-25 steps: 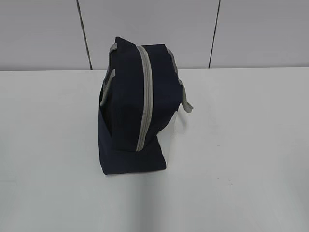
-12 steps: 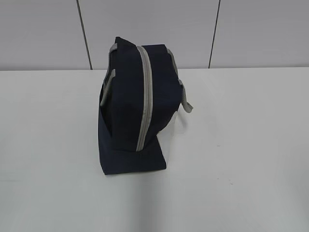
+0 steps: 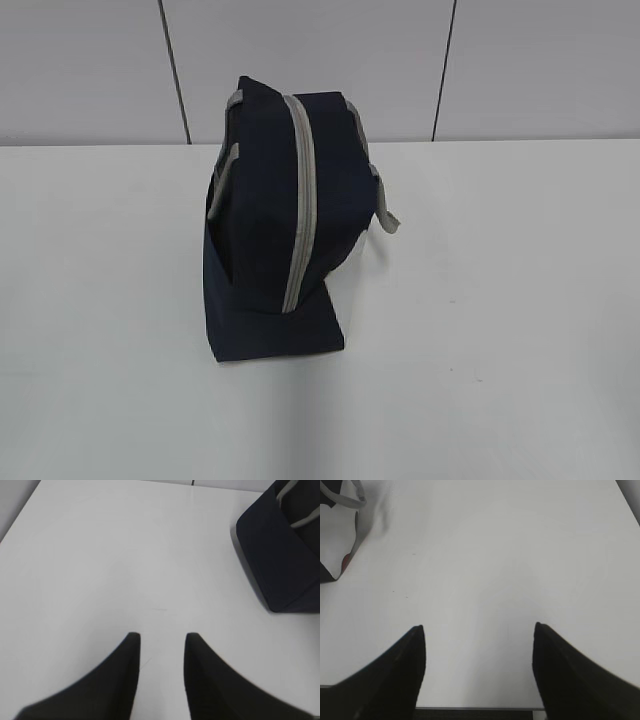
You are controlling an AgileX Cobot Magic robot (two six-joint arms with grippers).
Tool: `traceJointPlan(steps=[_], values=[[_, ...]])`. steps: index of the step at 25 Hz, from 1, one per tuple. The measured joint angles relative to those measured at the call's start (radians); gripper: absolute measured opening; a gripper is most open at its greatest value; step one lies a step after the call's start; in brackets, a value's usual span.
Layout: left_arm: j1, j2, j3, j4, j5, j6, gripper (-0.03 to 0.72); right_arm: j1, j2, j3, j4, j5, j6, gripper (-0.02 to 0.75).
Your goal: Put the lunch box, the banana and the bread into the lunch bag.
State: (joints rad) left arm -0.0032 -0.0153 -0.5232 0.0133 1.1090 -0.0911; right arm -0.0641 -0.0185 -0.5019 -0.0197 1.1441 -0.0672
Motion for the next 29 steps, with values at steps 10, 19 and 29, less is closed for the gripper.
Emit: traceJointPlan(steps=[10,19,29], values=[[0.0,0.0,0.0,0.0,0.0,0.0,0.235,0.0,0.0,0.0,0.0,0.0,0.0,0.495],[0.0,0.0,0.0,0.0,0.0,0.0,0.235,0.0,0.0,0.0,0.0,0.0,0.0,0.495],[0.0,0.0,0.0,0.0,0.0,0.0,0.235,0.0,0.0,0.0,0.0,0.0,0.0,0.495]])
